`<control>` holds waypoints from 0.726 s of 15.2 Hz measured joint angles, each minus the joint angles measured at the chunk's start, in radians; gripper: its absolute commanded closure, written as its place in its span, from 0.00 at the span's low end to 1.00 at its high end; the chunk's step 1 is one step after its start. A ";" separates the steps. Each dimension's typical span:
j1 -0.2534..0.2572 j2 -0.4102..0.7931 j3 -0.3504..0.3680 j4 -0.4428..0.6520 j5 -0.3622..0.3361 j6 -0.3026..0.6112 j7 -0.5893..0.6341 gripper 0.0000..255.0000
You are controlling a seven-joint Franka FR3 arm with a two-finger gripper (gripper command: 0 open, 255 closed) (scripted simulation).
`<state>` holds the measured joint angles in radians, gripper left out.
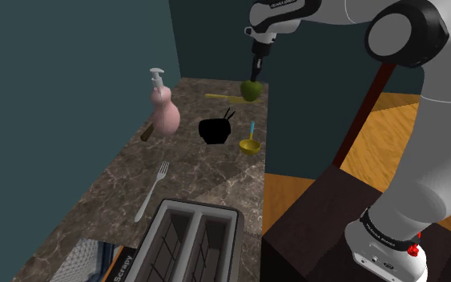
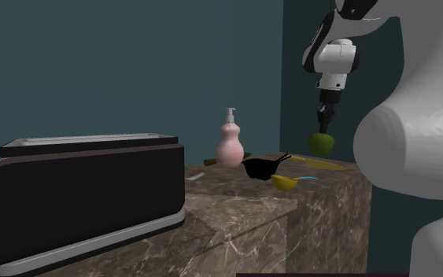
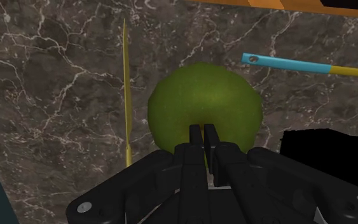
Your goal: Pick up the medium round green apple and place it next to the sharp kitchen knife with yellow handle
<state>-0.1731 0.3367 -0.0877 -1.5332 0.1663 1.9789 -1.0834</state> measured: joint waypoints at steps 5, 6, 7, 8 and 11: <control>0.000 0.014 0.001 -0.042 0.005 0.055 -0.010 1.00; 0.001 0.014 0.002 -0.058 0.006 0.072 -0.010 1.00; 0.000 0.021 0.002 -0.063 0.007 0.083 -0.013 1.00; 0.001 0.020 0.003 -0.078 0.008 0.097 -0.014 1.00; 0.001 0.028 0.004 -0.109 0.012 0.135 -0.021 1.00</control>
<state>-0.1719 0.3643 -0.0837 -1.6423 0.1786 2.1141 -1.1041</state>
